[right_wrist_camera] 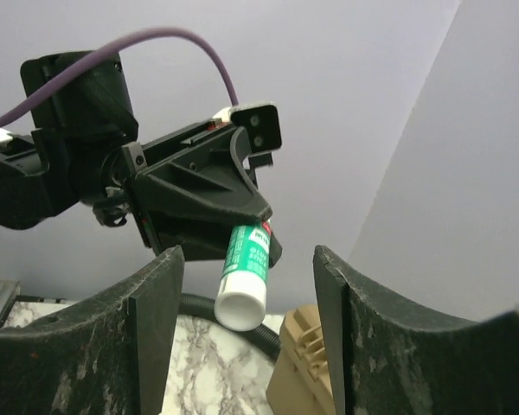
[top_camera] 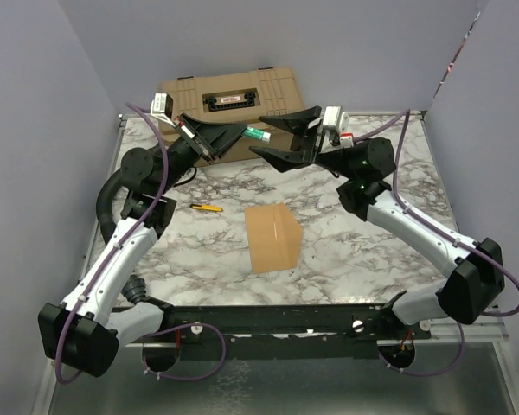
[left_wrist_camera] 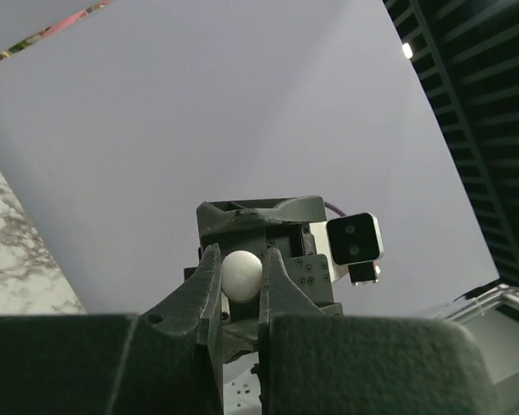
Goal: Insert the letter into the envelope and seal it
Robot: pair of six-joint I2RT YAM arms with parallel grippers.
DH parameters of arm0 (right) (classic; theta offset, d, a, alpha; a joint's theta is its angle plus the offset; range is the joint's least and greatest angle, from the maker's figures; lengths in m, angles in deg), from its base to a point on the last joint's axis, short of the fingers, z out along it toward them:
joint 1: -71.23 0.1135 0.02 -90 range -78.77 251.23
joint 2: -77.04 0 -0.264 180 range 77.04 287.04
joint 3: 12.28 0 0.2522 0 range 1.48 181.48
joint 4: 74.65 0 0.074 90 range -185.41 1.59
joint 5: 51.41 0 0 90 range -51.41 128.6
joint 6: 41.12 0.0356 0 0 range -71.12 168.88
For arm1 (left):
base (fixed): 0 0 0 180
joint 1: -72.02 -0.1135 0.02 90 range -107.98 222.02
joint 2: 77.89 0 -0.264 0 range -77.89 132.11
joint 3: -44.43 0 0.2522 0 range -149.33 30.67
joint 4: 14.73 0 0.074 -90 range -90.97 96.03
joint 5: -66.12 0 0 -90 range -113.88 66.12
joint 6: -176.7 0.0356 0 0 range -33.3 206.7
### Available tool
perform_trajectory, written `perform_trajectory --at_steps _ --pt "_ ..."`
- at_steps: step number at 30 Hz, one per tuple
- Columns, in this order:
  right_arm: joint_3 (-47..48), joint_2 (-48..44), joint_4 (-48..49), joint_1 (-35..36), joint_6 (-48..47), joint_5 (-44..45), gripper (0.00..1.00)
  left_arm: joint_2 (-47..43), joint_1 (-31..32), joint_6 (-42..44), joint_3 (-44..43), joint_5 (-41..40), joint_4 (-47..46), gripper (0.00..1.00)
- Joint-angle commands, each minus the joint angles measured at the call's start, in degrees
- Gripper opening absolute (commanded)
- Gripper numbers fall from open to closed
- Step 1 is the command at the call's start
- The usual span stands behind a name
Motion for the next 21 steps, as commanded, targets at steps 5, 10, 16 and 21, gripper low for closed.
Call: perform_trajectory --at_steps 5,10,16,21 --pt "2.2 6.6 13.4 0.4 7.7 -0.1 0.65 -1.2 -0.3 -11.1 3.2 -2.8 -5.7 0.00" --pt "3.8 7.9 12.3 0.5 8.9 -0.2 0.60 -1.7 -0.3 -13.8 4.3 -3.5 -6.4 0.00" --pt "5.5 8.8 13.5 0.5 10.0 -0.6 0.60 -2.4 -0.3 -16.6 7.0 -5.4 -7.4 0.00" --pt "6.8 10.0 13.6 0.5 11.9 -0.9 0.63 -2.2 -0.3 -17.5 7.4 -5.4 -8.4 0.00"
